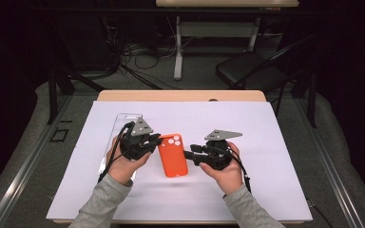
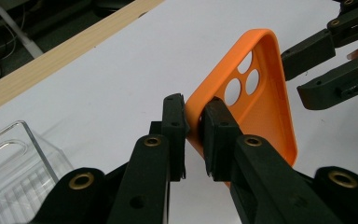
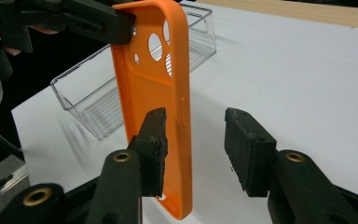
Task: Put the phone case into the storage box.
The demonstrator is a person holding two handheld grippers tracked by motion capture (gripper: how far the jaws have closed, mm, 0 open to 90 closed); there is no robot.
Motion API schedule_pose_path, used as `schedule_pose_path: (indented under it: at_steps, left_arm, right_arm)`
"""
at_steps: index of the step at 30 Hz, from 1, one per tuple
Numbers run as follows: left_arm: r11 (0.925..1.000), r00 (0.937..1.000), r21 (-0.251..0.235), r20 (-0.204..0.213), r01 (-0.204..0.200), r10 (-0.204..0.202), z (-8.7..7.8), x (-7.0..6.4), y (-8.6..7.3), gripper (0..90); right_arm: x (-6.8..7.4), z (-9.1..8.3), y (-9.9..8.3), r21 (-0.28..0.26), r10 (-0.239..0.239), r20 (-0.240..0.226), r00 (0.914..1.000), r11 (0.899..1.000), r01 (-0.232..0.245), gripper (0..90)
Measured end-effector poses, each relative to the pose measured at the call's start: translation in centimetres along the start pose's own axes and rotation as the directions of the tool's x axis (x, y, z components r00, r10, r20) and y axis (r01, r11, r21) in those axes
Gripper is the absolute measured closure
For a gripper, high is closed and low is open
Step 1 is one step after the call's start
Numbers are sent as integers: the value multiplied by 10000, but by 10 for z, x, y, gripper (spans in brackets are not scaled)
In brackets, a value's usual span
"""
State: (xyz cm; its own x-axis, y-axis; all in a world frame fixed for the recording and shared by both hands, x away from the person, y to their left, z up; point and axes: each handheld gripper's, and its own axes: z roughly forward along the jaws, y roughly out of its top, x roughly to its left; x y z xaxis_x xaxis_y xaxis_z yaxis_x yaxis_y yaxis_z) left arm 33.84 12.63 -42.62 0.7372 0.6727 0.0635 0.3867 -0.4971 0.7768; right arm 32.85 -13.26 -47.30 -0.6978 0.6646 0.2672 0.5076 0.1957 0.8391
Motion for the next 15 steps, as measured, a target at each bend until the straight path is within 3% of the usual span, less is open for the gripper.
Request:
schedule_pose_path:
  at_steps: [15]
  left_arm:
    - [9995, 9996, -206, -162, 245, -248, -9, 10, -1, 807]
  right_arm:
    - [-1, 1, 1, 190, -354, 27, 9994, 9992, 353, 530]
